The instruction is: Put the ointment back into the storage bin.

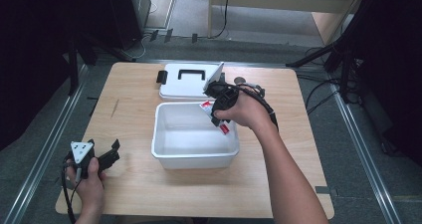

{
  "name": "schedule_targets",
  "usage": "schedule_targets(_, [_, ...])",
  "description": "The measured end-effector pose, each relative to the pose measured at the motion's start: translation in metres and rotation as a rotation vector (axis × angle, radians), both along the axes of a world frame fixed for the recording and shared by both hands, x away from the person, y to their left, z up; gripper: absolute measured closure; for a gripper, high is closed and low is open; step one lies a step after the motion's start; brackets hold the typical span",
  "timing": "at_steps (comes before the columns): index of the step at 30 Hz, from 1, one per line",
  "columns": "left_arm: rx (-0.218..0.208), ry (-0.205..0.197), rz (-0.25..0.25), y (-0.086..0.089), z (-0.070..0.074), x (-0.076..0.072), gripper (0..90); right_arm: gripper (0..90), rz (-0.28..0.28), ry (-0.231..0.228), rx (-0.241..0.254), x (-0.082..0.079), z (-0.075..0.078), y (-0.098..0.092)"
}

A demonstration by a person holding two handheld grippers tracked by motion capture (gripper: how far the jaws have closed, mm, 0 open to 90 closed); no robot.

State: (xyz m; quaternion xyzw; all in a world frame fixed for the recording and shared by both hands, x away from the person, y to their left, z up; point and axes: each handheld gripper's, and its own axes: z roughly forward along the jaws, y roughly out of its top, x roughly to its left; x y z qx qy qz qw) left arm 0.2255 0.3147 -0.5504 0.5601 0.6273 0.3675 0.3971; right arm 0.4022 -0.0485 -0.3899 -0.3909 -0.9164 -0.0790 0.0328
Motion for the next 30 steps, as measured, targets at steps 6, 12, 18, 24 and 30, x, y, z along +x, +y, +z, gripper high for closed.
schedule_targets(6, [0.002,0.002,0.0,0.0,0.0,0.0,14.0,71.3,0.017,-0.02,-0.031,0.0,-0.011,0.0])
schedule_targets(12, [0.002,0.004,-0.002,0.0,0.0,0.0,14.0,71.3,0.021,-0.038,-0.05,0.001,-0.02,0.001])
schedule_targets(18, [0.0,0.005,-0.002,0.0,0.0,0.0,14.0,71.3,0.028,-0.034,-0.081,-0.001,-0.031,0.005])
schedule_targets(24, [-0.004,0.004,-0.002,0.0,0.0,0.0,14.0,71.3,0.036,-0.037,-0.095,-0.002,-0.04,0.008])
schedule_targets(30, [-0.004,0.006,-0.003,0.0,0.0,0.0,14.0,71.1,0.063,-0.097,-0.091,-0.003,-0.048,0.011])
